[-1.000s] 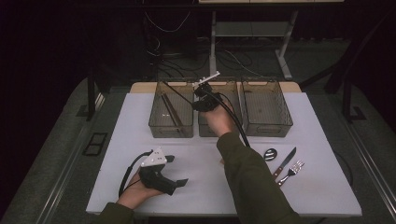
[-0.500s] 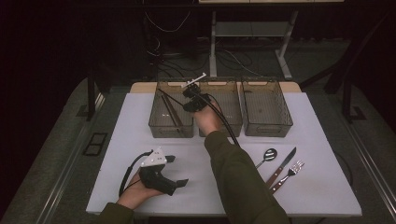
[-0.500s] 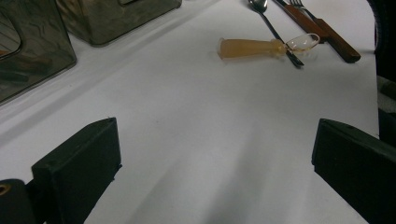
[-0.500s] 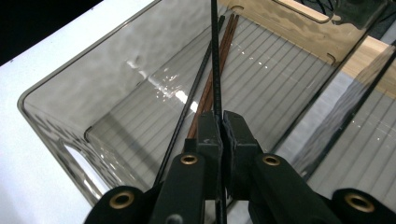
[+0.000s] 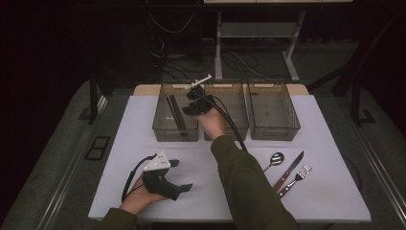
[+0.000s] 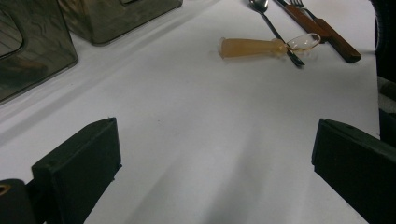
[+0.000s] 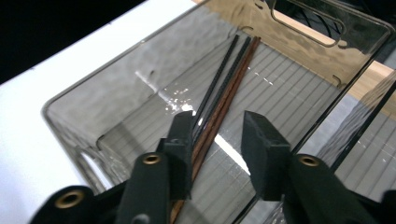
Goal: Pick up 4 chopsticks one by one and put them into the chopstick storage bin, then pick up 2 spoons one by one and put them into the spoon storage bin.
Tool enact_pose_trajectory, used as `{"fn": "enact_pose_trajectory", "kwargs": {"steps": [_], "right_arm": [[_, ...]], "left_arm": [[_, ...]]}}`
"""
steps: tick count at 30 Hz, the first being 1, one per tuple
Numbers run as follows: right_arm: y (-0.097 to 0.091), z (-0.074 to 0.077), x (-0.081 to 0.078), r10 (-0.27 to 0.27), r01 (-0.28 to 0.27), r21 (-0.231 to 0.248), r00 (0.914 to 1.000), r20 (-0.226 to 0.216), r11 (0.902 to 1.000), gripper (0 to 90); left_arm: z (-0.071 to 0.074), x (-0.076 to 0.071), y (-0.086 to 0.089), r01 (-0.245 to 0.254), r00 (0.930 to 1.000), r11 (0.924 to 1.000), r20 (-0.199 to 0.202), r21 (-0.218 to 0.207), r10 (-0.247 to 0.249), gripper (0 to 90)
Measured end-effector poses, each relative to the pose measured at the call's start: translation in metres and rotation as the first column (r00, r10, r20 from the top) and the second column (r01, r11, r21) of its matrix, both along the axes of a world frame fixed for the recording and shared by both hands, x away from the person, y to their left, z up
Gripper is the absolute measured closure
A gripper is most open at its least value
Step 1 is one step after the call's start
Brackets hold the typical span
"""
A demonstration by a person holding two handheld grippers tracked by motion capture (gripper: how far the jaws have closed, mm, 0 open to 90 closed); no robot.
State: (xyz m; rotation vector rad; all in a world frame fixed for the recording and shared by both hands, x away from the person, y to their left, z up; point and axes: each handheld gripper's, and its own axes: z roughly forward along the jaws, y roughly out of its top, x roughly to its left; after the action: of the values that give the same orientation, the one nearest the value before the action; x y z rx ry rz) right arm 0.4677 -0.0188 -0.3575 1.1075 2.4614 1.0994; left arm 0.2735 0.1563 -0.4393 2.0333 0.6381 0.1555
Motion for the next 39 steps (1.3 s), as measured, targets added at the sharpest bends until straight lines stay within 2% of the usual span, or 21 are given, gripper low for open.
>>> {"fn": "enact_pose_trajectory", "kwargs": {"steps": [2, 5, 8, 12, 16, 20, 27, 39], "right_arm": [[-0.006, 0.001, -0.002, 0.02, -0.019, 0.033, 0.9998, -0.007, 0.9993, 56.9], [-0.016, 0.003, -0.007, 0.046, -0.046, 0.059, 0.9989, 0.007, 0.9972, 49.4], [-0.029, 0.004, -0.016, 0.071, -0.074, 0.077, 0.9967, 0.038, 0.9943, 46.1], [-0.046, 0.007, -0.026, 0.099, -0.104, 0.091, 0.9936, 0.053, 0.9904, 42.8], [-0.06, 0.009, -0.034, 0.107, -0.113, 0.09, 0.9922, 0.064, 0.9896, 39.7], [-0.073, 0.008, -0.045, 0.097, -0.105, 0.135, 0.9931, 0.067, 0.9852, 38.2], [-0.091, 0.006, -0.065, 0.108, -0.117, 0.124, 0.9908, 0.083, 0.9853, 37.3], [-0.13, -0.006, -0.092, 0.111, -0.119, 0.128, 0.9914, 0.068, 0.9846, 36.7]], "left_arm": [[0.0, 0.0, 0.0, -0.003, 1.0, 1.0, -0.002, -0.003, 0.003, 1.0], [-0.001, 0.0, 0.0, -0.007, 0.9999, 0.9999, -0.008, -0.008, 0.007, 1.2], [-0.001, 0.001, 0.002, -0.01, 0.9999, 1.0, -0.004, -0.002, 0.01, 1.2], [-0.001, 0.003, 0.003, -0.015, 0.9999, 0.9999, -0.006, -0.005, 0.015, 1.2], [-0.003, 0.004, 0.003, -0.017, 0.9998, 0.9998, -0.01, -0.014, 0.017, 1.2], [-0.002, 0.003, 0.003, -0.026, 0.9996, 0.9996, -0.014, -0.011, 0.026, 1.2], [-0.002, 0.002, 0.002, -0.025, 0.9996, 0.9997, -0.015, 0.002, 0.025, 1.2], [-0.002, 0.003, 0.003, -0.022, 0.9996, 0.9997, -0.017, 0.0, 0.022, 1.2]]}}
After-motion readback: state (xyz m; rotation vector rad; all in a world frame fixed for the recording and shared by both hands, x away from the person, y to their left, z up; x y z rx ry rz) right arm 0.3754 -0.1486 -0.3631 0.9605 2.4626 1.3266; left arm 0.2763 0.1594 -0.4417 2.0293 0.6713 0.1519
